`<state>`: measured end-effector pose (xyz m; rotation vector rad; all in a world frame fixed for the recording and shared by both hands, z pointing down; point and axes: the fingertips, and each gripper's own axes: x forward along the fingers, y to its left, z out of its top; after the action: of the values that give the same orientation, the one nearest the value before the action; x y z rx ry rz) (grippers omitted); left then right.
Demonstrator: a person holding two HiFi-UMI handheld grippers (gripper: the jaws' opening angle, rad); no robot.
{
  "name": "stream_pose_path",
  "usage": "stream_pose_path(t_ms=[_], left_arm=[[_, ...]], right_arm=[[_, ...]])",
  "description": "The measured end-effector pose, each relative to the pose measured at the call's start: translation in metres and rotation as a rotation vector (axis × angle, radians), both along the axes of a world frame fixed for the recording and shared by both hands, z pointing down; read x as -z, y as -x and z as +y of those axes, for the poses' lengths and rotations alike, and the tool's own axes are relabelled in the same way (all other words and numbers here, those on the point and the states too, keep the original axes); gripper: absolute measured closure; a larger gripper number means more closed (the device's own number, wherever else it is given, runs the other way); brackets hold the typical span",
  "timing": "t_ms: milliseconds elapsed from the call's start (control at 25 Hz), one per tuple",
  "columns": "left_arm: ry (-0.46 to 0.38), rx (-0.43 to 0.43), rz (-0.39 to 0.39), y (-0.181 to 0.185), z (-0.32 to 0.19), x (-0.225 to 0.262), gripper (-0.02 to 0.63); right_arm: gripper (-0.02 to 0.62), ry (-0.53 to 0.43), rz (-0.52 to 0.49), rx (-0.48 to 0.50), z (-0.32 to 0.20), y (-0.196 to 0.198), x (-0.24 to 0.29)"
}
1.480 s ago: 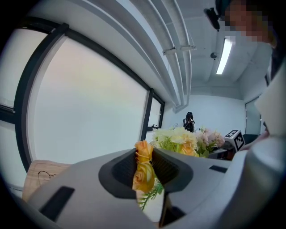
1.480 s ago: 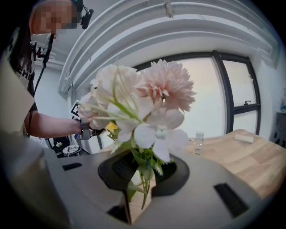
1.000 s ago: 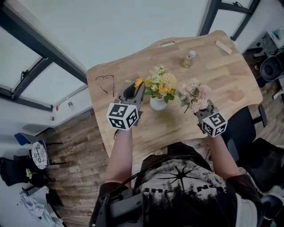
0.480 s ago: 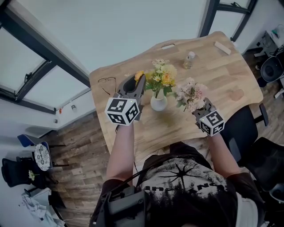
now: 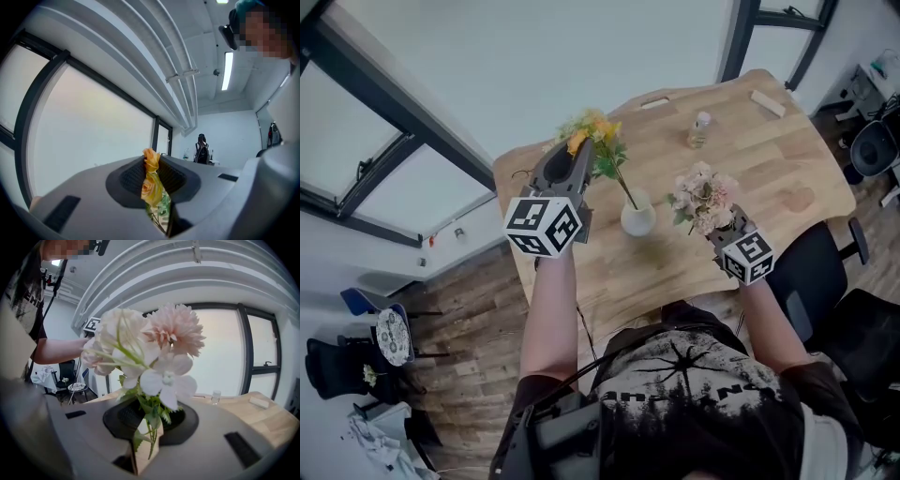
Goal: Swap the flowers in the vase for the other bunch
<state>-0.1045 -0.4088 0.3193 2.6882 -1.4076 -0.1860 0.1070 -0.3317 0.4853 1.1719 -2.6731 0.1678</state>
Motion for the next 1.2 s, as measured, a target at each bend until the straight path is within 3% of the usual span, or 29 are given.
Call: stream_pose_path(t_ms=[640,1200], left_arm=[[-0.129,0.118,0.030,0.070,0.037,0.078,0.526],[-0.038,0.195,0.016,0.119,0.073,0.029,0.526]], right_arm=[[0.522,-0.030,-0.009,0.055,0.003,0.025,0.014],[0.522,-0.036,-0.012,0.109,0.011,0.056,0.017]])
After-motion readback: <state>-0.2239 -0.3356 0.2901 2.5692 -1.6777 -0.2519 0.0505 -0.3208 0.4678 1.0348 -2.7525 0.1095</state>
